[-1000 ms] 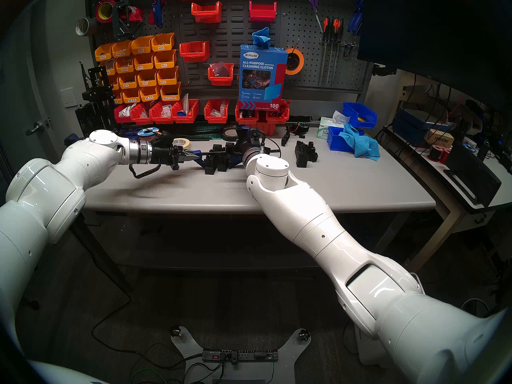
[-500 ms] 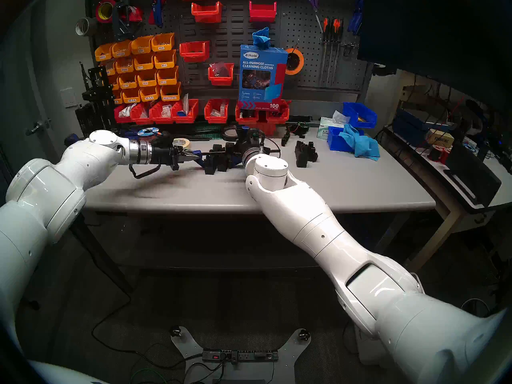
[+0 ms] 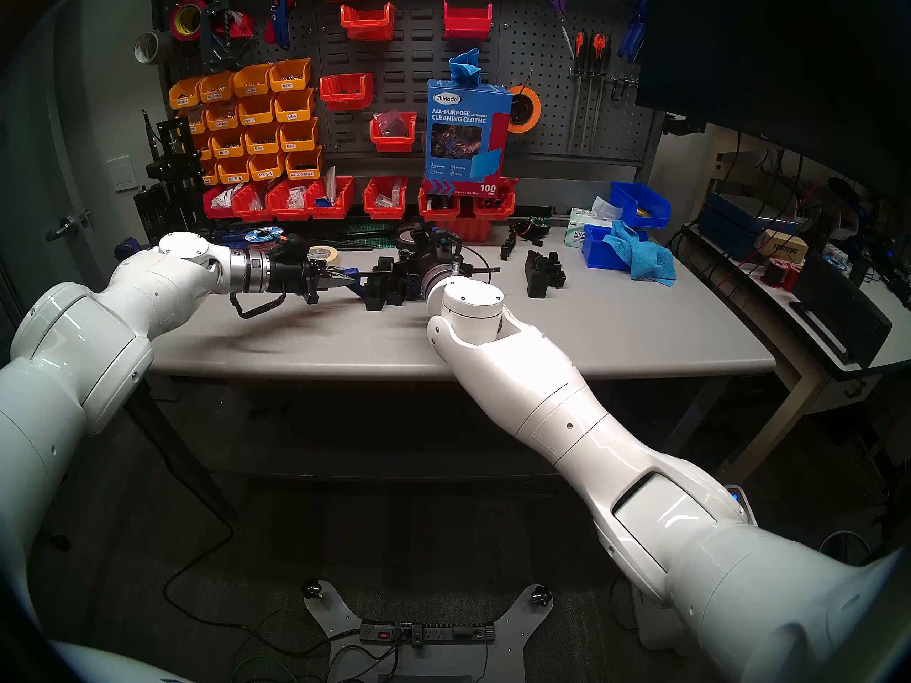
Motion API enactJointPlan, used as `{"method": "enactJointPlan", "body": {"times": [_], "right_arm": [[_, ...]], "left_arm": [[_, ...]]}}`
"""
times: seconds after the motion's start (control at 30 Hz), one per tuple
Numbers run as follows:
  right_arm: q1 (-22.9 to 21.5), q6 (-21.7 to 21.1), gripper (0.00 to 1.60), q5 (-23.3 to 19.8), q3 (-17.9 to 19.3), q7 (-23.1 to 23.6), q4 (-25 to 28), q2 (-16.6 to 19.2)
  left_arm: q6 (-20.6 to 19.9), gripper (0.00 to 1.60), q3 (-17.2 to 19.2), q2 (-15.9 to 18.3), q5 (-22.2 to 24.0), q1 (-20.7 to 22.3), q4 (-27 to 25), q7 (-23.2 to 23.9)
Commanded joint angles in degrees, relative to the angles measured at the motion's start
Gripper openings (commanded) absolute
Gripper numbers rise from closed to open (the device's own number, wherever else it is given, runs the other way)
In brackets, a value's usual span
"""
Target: Clamp the two 3D printed pieces together with the clamp
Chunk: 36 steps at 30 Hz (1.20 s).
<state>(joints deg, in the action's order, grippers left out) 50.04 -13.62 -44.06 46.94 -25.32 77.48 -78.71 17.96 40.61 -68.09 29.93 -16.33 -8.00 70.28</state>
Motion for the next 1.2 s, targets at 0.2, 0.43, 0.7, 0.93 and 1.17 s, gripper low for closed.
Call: {"method": "enactJointPlan", "body": {"times": [0.2, 0.43, 0.7, 0.93, 1.17], "right_arm": [[0.3, -0.1, 1.13, 0.0, -1.3, -0.8, 2.3, -1.8], [0.8, 0.0, 1.33, 0.1, -1.7, -1.4, 2.0, -1.6], [1.5, 0.2, 1.60, 0.1, -2.3, -1.8, 1.5, -1.3], [1.7, 0.7, 1.60, 1.0, -3.0, -2.9, 0.9, -1.6], [1.6, 2.9, 1.60, 5.0, -4.1, -9.0, -1.5, -3.1]], "left_arm": [[-0.1, 0.00, 0.1, -2.9, 0.6, -0.4, -0.8, 1.2], [-0.2, 0.00, 0.0, -2.8, 0.8, -0.3, -0.7, 1.6], [-0.4, 0.00, -0.3, -2.6, 0.9, -0.4, -0.6, 2.2], [-0.7, 0.00, -0.4, -2.5, 1.1, -0.5, -0.6, 2.6], [-0.7, 0.00, -0.7, -2.3, 1.5, -0.6, -0.7, 3.2]]}}
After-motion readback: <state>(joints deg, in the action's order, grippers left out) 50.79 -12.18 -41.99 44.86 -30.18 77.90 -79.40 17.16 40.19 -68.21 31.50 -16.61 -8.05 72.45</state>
